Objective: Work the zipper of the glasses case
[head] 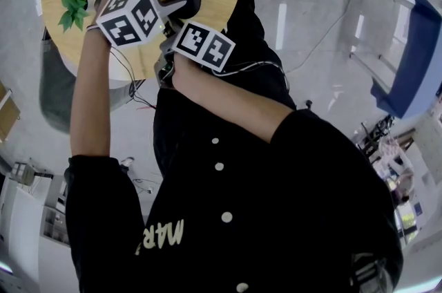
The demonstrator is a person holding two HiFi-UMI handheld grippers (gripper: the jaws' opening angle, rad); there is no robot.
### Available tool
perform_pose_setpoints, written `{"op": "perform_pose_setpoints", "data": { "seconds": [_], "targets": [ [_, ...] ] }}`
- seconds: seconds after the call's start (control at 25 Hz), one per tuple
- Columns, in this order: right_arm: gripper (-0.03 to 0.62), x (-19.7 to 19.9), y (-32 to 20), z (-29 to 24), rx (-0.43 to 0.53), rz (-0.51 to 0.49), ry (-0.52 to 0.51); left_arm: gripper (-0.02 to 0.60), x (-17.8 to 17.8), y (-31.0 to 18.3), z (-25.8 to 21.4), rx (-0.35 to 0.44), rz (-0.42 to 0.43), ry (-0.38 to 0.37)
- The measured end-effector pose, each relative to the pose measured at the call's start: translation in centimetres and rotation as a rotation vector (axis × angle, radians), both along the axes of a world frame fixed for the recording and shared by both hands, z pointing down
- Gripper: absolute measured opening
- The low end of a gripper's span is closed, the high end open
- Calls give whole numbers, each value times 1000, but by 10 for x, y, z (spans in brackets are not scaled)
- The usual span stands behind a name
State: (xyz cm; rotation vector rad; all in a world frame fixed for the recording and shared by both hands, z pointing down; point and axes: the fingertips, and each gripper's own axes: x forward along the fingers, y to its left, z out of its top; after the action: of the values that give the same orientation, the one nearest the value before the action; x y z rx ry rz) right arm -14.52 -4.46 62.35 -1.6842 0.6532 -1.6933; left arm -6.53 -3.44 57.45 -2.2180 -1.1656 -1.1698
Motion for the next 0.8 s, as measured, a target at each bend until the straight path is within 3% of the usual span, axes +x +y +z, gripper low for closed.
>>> {"op": "perform_pose_setpoints", "data": {
  "seconds": [0.24,0.48,0.64,0.8],
  "targets": [
    [95,-8,13,-9,47,-84,-12,233,2,-4,-10,-61,-80,7],
    [120,-6,27,-37,79,-263,66,233,3,-10,-36,-92,-183,71],
    [94,19,29,-66,115,-344,168,224,7,-18,-64,-140,-304,163],
    [69,58,27,-98,176,-437,366,173,8,-27,-107,-200,-483,297]
  ]
}}
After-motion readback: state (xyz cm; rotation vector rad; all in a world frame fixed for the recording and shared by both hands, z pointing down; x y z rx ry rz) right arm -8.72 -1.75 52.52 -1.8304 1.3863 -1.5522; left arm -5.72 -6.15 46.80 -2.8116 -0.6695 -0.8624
